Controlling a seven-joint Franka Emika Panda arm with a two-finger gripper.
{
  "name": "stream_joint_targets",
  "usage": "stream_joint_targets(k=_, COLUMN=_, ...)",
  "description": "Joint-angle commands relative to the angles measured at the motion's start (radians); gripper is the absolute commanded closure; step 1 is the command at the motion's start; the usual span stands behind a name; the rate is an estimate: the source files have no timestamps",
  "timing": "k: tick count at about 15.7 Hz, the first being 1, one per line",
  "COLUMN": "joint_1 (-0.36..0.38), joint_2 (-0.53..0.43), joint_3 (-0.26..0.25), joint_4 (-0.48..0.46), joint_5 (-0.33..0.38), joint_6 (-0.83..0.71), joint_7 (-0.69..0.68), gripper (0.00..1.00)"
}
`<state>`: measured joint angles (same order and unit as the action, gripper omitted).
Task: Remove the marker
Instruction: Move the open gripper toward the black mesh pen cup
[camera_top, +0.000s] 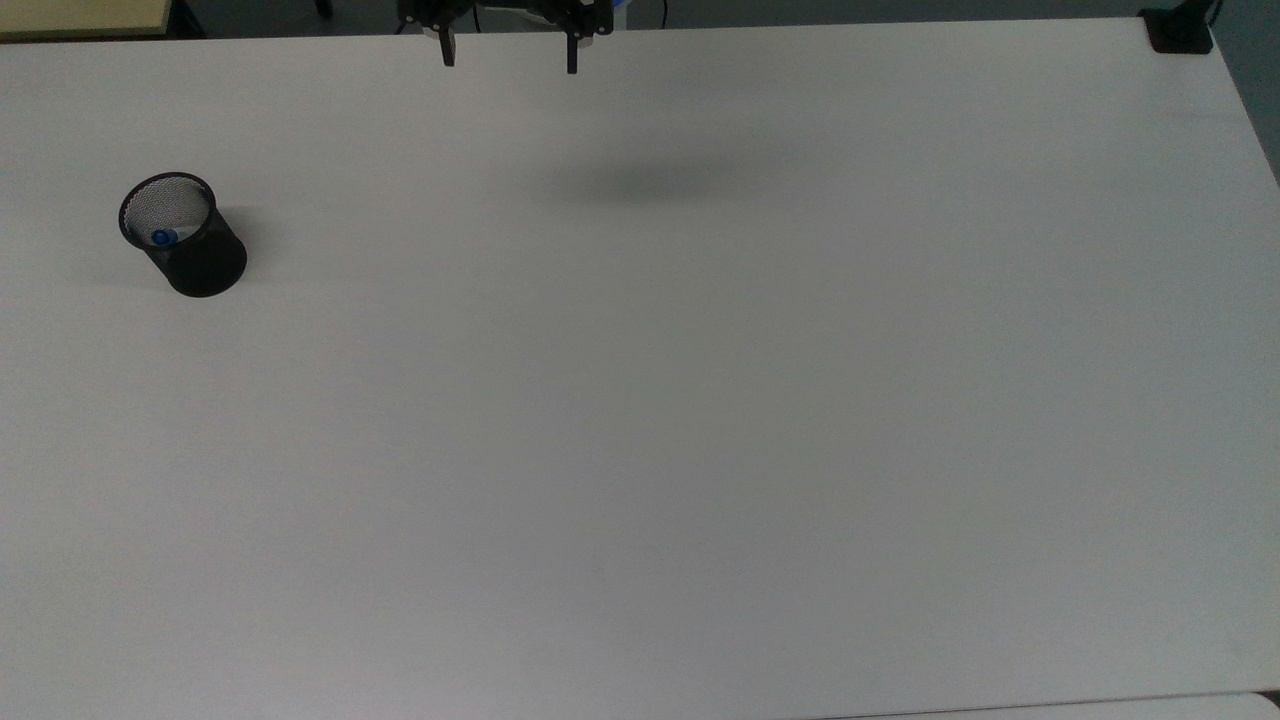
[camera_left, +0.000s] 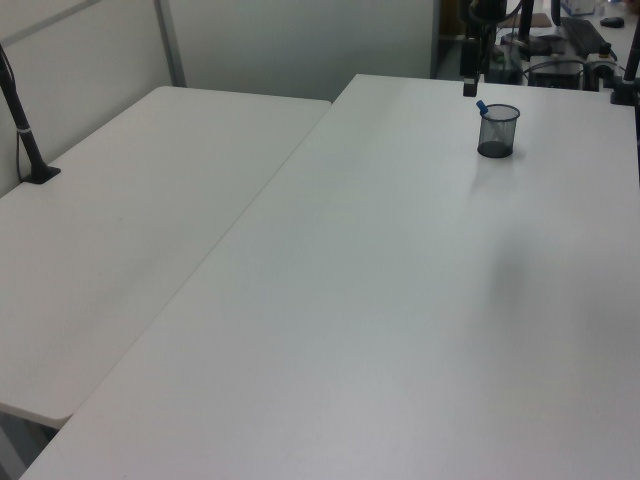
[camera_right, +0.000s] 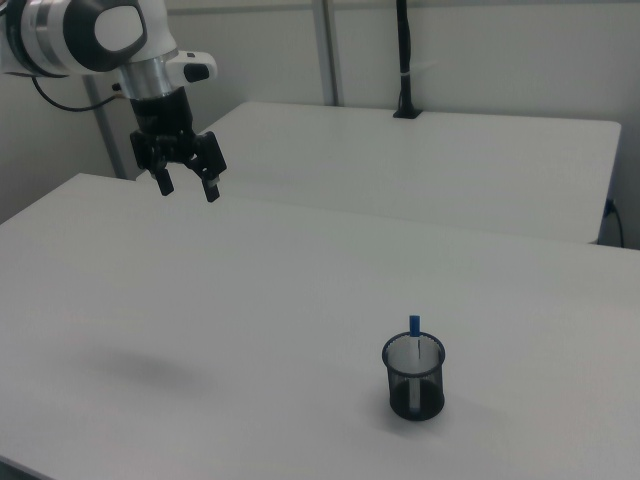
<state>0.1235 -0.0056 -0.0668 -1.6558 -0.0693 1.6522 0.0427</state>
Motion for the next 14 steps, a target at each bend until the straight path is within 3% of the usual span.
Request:
stream_joint_targets(k=1, joint_1=0.01, joint_2=-0.008, joint_3=-0.011, joint_4=-0.007, joint_5=0.01, joint_6=-0.017, joint_7=0.022, gripper=0.0)
stream_joint_targets(k=10, joint_1=0.004, joint_2=-0.004, joint_3=-0.013, joint_4=-0.007, joint_5=0.01, joint_6=-0.006, joint_7=0.011, gripper=0.0)
stream_joint_targets(k=14, joint_1=-0.053, joint_2=0.013, joint_3=-0.016, joint_4=-0.004, joint_5=0.006, joint_6=0.006, joint_7=-0.047, gripper=0.0)
